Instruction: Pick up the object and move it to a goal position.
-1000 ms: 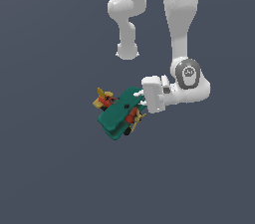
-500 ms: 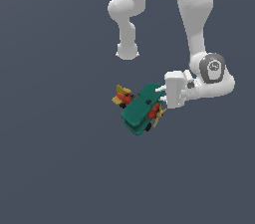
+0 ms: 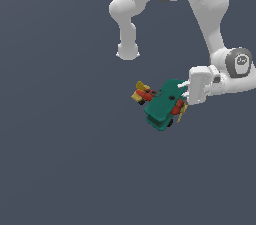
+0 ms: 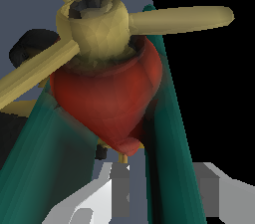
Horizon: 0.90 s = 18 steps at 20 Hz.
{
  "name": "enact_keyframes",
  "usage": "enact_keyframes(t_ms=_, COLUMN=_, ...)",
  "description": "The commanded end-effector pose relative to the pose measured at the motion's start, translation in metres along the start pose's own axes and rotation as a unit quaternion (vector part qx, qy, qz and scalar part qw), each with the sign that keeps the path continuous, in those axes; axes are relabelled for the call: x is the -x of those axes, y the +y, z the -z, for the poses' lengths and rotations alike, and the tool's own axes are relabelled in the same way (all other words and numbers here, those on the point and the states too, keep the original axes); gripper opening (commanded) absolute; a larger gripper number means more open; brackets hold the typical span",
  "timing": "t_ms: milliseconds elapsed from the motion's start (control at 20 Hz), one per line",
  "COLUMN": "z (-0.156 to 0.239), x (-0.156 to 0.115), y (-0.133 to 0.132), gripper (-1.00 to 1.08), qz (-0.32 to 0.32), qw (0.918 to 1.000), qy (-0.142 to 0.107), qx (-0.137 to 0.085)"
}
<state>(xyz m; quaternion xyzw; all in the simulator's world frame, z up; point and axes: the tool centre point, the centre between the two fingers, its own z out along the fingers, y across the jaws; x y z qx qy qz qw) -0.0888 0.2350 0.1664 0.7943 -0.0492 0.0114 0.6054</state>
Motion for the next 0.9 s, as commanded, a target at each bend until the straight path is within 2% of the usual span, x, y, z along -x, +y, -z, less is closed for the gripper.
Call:
enact_keyframes(t_ms=0, z=0.019, x=0.003, y=0.0, gripper=-1.0, qz=-0.002, qw=1.0, qy=-0.001, qx=0.0)
enact_keyframes(t_ms=400, z=0.053, x=0.009, y=-0.004, gripper=-1.0, qz=-0.004, qw=1.0, qy=0.0, qx=0.001)
enact_keyframes(t_ms=850, z=0.063, x=0.01, y=-0.006, gripper=-1.0, qz=-0.004, qw=1.0, qy=0.0, qx=0.001)
